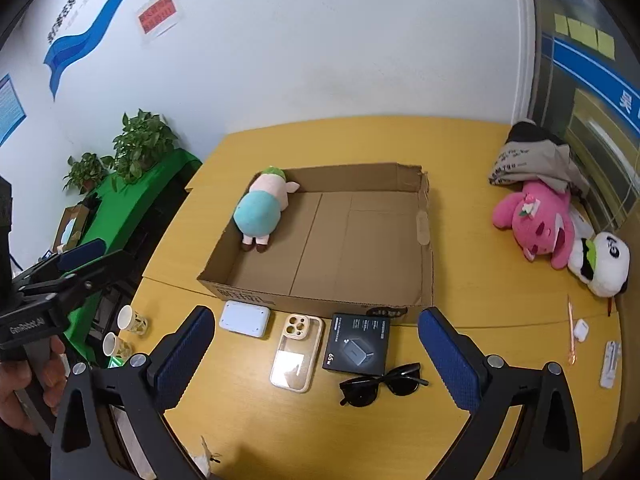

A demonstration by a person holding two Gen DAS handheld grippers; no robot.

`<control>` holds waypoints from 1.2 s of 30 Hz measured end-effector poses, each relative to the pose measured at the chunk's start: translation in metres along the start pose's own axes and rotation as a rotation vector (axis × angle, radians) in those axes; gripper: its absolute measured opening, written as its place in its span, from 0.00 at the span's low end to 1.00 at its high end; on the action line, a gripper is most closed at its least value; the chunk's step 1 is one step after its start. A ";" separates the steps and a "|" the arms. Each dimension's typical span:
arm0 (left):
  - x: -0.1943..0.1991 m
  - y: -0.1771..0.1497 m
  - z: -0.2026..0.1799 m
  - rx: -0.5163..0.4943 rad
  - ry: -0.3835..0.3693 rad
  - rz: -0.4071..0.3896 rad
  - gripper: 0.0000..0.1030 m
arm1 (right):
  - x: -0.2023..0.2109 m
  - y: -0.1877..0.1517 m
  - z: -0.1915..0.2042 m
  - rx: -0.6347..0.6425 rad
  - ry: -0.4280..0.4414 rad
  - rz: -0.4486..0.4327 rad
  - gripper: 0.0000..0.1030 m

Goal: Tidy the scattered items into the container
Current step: 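Withdraw both grippers and move them toward the black charger box, then close both grippers on the black UGREEN charger box and lift it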

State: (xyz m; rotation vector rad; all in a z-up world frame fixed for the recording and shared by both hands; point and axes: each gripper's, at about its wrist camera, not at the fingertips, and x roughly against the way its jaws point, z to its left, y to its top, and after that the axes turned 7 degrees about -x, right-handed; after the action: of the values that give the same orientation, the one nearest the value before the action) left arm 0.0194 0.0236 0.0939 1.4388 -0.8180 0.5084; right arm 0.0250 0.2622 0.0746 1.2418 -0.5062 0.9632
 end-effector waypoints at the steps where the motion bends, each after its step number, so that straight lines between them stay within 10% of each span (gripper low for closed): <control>1: -0.002 -0.001 0.003 0.002 -0.006 0.008 0.92 | -0.005 -0.001 -0.002 -0.011 -0.003 0.014 1.00; 36: -0.242 -0.083 -0.038 0.168 -0.404 0.478 0.92 | -0.191 -0.081 -0.122 -0.022 0.061 0.489 1.00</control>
State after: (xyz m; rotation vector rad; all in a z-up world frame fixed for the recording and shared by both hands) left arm -0.0666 0.0931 -0.1397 1.5247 -1.4914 0.6669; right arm -0.0298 0.3118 -0.1544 1.0844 -0.7906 1.3964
